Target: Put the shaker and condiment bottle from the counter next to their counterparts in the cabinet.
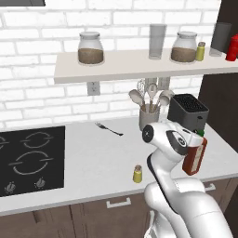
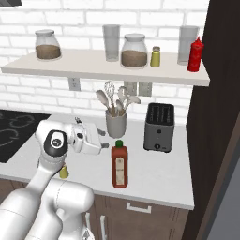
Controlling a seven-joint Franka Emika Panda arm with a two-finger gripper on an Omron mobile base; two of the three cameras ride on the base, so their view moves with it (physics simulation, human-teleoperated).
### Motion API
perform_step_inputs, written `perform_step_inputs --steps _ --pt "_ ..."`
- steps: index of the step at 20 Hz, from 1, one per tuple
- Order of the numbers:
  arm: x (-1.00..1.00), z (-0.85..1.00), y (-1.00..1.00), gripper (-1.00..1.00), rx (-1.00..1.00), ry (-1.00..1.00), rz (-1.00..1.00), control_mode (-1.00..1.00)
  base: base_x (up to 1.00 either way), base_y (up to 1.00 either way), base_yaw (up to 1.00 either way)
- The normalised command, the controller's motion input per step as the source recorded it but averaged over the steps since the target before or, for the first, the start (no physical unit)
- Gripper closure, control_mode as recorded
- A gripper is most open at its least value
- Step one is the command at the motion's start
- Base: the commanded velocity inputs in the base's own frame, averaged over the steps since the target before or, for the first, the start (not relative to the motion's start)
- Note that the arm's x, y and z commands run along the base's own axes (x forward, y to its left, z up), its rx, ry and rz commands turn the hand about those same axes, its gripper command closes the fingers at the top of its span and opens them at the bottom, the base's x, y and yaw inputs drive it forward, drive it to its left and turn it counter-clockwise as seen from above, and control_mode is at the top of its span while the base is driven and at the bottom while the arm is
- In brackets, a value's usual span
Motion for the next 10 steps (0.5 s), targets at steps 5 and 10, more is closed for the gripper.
perform_step_inputs --steps 5,10 --pt "0.00 -0.04 -0.20 -1.00 0.00 0.00 0.00 -1.00 0.00 0.00 0.00" --pt "0.05 -0.21 -0.24 -1.00 0.00 0.00 0.00 -1.00 0.00 0.00 0.00"
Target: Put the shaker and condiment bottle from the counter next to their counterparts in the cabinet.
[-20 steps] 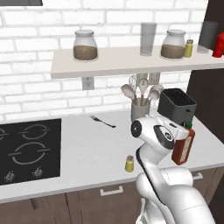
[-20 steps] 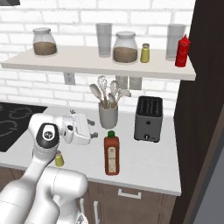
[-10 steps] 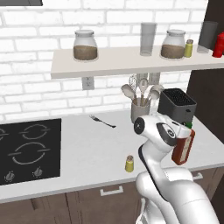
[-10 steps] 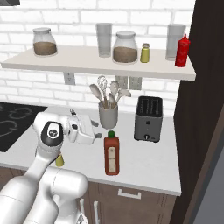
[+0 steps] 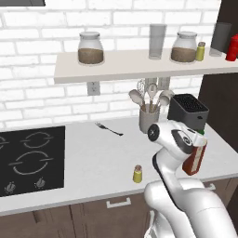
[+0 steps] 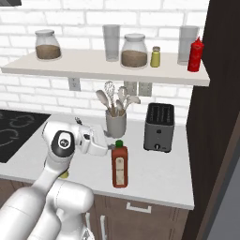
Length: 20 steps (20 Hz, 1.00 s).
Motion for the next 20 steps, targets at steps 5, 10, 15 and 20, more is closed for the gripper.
perform_step_inputs --steps 5,10,15,20 --pt "0.13 -0.25 -0.10 -1.00 0.00 0.00 0.00 -1.00 0.00 0.00 0.00" --pt "0.25 -0.32 0.00 -1.00 0.00 0.00 0.00 -1.00 0.00 0.00 0.00" --pt "0.22 -0.32 -0.13 -1.00 0.00 0.00 0.00 -1.00 0.00 0.00 0.00" --pt "0.04 -0.18 -0.38 -1.00 0.00 0.00 0.00 -1.00 0.00 0.00 0.00"
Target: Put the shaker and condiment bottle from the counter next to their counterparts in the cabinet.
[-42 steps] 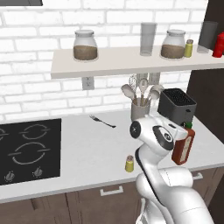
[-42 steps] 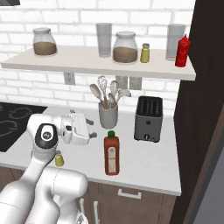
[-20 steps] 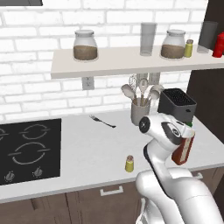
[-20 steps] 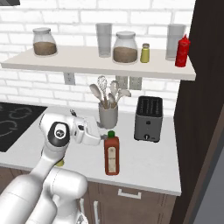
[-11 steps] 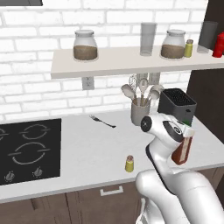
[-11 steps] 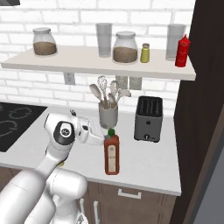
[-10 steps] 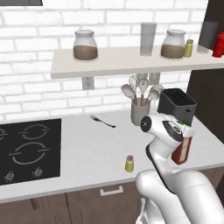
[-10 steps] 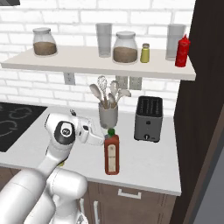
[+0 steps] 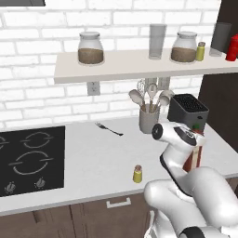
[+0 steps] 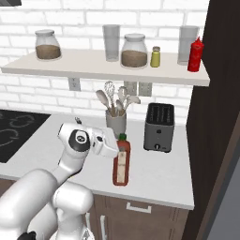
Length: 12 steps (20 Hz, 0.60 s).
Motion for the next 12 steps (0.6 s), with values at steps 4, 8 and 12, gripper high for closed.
perform_step_inputs --steps 4,8,12 --pt "0.00 -0.04 -0.45 1.00 0.00 0.00 0.00 -1.00 0.00 0.00 0.00" --pt "-0.03 0.00 -0.29 1.00 0.00 0.00 -0.02 -1.00 0.00 0.00 0.00" --pt "-0.13 0.00 -0.06 1.00 0.00 -0.01 0.00 -1.00 0.00 0.00 0.00"
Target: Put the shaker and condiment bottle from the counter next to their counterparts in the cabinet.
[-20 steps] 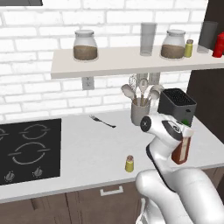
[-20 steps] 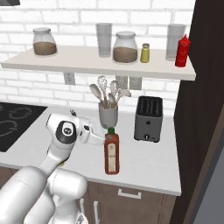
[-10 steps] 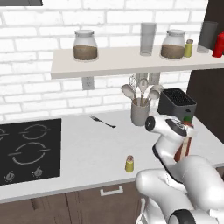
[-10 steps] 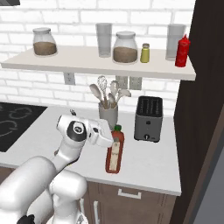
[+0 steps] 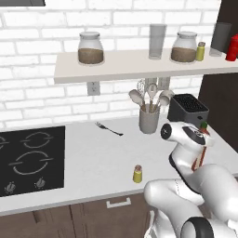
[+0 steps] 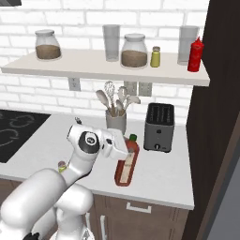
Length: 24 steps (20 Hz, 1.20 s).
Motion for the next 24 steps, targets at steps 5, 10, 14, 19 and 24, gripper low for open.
perform_step_inputs --steps 5,10,14,19,24 --pt "-0.40 0.11 0.00 1.00 0.00 -0.16 0.00 -1.00 0.00 0.00 0.00" --pt "-0.30 0.41 0.00 1.00 0.03 -0.33 0.07 -1.00 0.00 0.00 0.00" --pt "-0.01 0.40 0.00 1.00 0.00 -0.21 0.17 -1.00 0.00 0.00 0.00" --pt "-0.30 0.31 -0.05 1.00 -0.13 -0.05 0.25 -1.00 0.00 0.00 0.00" --pt "-0.36 0.52 -0.22 1.00 -0.31 0.00 0.28 -1.00 0.00 0.00 0.00"
